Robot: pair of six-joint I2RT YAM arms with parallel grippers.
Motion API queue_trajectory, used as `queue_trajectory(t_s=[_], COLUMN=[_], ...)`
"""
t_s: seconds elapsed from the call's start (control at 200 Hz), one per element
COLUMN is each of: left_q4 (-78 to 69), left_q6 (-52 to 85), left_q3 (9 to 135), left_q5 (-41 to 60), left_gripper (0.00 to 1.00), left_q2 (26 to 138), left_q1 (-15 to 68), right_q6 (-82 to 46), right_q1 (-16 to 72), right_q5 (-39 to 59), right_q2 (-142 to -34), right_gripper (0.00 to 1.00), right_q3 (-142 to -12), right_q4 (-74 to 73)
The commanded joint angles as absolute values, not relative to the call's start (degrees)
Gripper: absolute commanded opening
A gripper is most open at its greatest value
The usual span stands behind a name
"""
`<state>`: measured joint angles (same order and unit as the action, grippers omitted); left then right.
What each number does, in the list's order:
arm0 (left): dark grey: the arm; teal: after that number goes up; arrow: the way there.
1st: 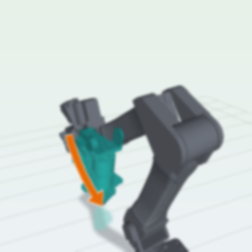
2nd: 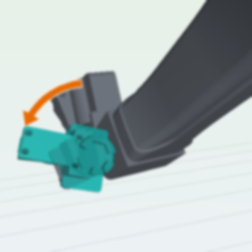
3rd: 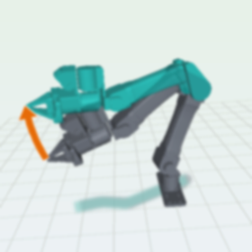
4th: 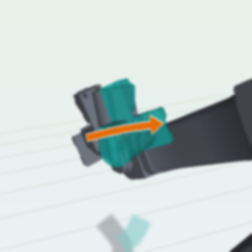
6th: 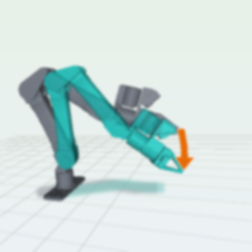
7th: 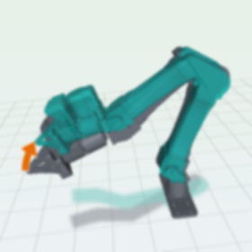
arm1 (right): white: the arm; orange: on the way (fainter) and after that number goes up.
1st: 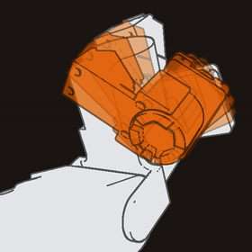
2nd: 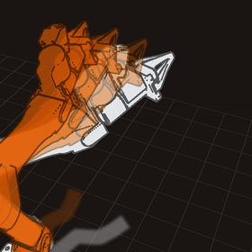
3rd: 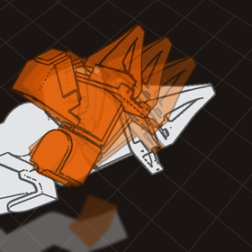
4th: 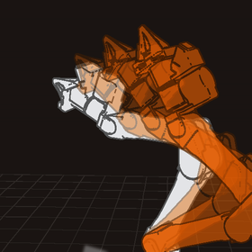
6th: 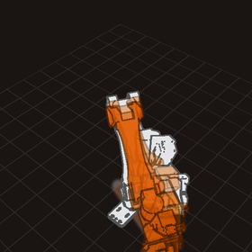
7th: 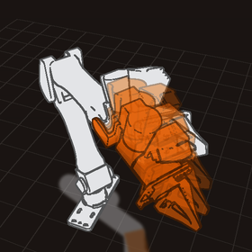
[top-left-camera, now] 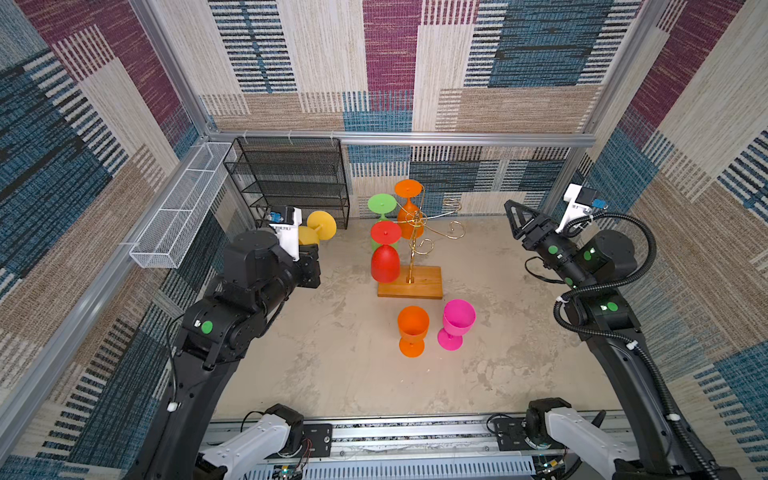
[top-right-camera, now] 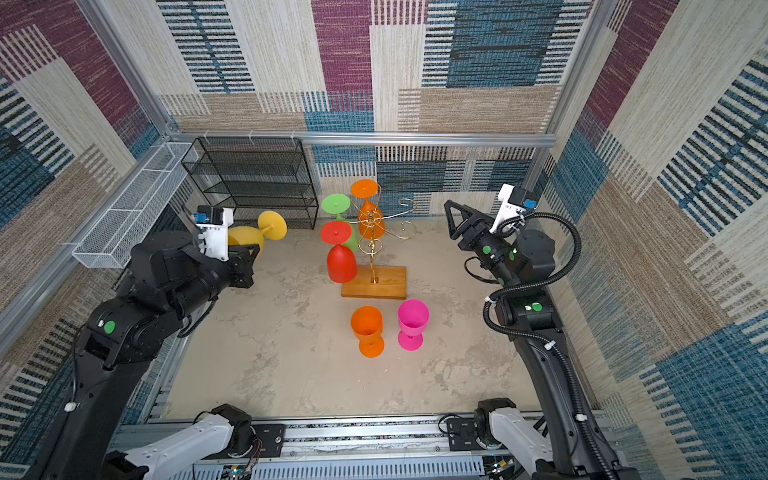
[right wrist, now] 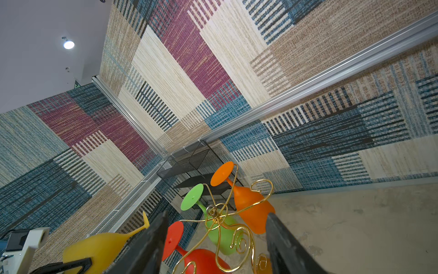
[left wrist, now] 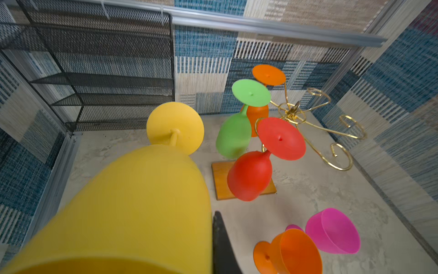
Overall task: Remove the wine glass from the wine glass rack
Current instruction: 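Lower the yellow glass upright beside the orange glass with the left gripper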
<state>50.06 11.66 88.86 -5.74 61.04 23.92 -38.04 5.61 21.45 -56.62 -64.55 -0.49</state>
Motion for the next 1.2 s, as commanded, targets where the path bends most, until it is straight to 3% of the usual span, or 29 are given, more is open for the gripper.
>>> queue_trajectory(t_s=[0.0, 0.421, 0.656, 1.192], left_q4=[59.0, 61.4, 64.2, 64.2], left_q6=[10.5, 14.1, 11.3, 10.9], left_q3=[87.7, 73.5, 75.4, 76.5], left_q5=[-2.9, 3.4, 2.7, 3.9], left_gripper=[0.0, 0.0, 0.0, 0.0], left_q2=[63.6, 69.6, 77.0, 84.8], left_q1=[24.1, 33.7, 40.7, 43.2], right_q6=[-36.7, -38.0, -38.8, -38.8], right_q1=[5.6, 5.6, 5.6, 5.6], right_q5=[22.5, 24.5, 25.4, 25.0], right_q2=[-57.6, -61.4, -62.4, -62.9], right_gripper=[0.67, 0.67, 0.67, 0.67], right_q3=[-65.3, -66.4, -66.5, -66.3], right_q4=[0.4, 2.1, 2.5, 3.4])
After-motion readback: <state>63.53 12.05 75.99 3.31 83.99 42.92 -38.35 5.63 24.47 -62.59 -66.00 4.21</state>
